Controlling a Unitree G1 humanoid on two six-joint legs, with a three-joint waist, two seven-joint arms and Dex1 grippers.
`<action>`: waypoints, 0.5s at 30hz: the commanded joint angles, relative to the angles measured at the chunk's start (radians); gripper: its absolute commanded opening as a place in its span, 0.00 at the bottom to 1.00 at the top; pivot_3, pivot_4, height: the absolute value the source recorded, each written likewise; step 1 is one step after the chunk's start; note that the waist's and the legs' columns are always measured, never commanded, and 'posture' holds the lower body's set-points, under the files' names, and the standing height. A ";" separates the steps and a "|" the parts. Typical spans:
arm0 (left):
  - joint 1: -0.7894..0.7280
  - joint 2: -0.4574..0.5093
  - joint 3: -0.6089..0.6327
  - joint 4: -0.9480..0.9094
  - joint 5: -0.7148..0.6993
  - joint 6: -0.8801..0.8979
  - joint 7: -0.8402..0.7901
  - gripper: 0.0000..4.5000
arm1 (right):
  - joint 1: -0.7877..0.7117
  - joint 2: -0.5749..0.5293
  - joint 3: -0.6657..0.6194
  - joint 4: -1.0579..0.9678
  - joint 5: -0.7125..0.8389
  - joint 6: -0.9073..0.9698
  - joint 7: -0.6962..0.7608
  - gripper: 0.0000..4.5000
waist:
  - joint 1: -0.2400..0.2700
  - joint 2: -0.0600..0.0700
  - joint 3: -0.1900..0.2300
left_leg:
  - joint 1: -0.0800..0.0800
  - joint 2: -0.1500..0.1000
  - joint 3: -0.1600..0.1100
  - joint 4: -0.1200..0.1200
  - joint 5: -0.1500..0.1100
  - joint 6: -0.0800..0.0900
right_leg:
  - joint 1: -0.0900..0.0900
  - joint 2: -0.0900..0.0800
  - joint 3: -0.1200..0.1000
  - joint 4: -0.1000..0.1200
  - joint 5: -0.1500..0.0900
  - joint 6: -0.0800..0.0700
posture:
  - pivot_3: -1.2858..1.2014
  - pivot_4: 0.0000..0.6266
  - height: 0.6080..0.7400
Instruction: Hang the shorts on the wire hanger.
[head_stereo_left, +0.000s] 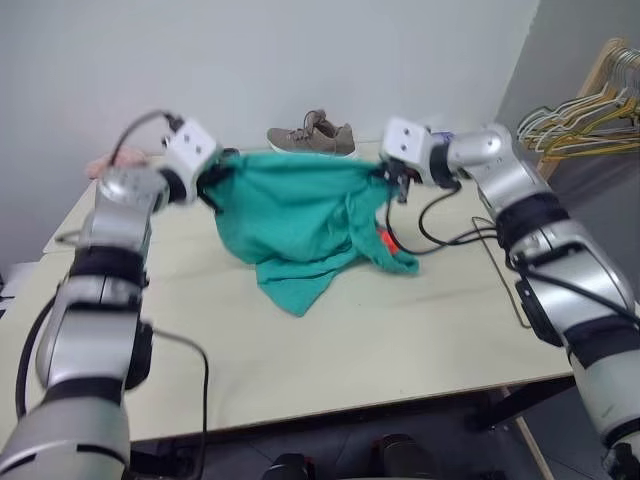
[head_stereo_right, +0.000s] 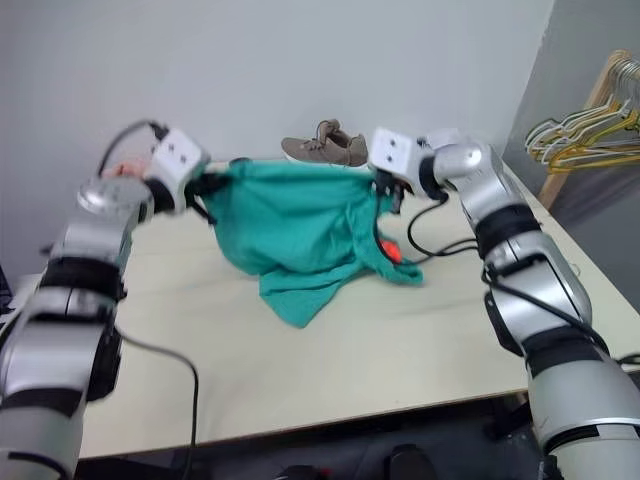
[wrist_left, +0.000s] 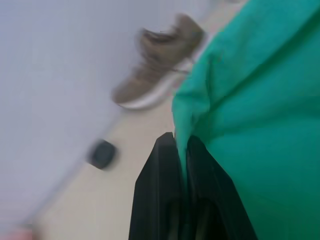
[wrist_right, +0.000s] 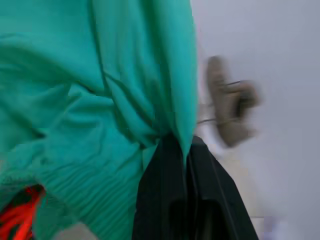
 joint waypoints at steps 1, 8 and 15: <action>-0.209 0.060 -0.015 0.117 0.114 -0.110 0.229 0.00 | -0.160 -0.012 0.020 0.070 -0.139 -0.128 -0.326 0.00 | -0.015 0.000 0.000 | -0.007 -0.001 0.001 0.000 0.000 0.000 | -0.008 -0.001 0.001 0.000 0.000 0.000 | 0.46 0.00 1.00; -0.453 0.263 -0.247 0.041 0.503 -0.444 0.539 0.00 | -0.208 -0.077 0.009 0.026 -0.253 -0.426 -0.628 0.00 | -0.062 0.000 -0.001 | -0.022 -0.002 0.015 -0.006 -0.001 0.003 | -0.033 -0.003 0.018 0.001 -0.003 0.005 | 0.47 0.00 1.00; 0.069 0.367 -0.241 -0.069 0.441 -0.560 0.357 0.00 | 0.211 -0.045 0.071 -0.078 -0.283 -0.593 -0.511 0.00 | -0.053 0.012 -0.002 | 0.031 -0.003 0.028 -0.006 -0.009 0.022 | 0.022 -0.001 0.021 0.003 -0.008 0.017 | 0.47 0.00 1.00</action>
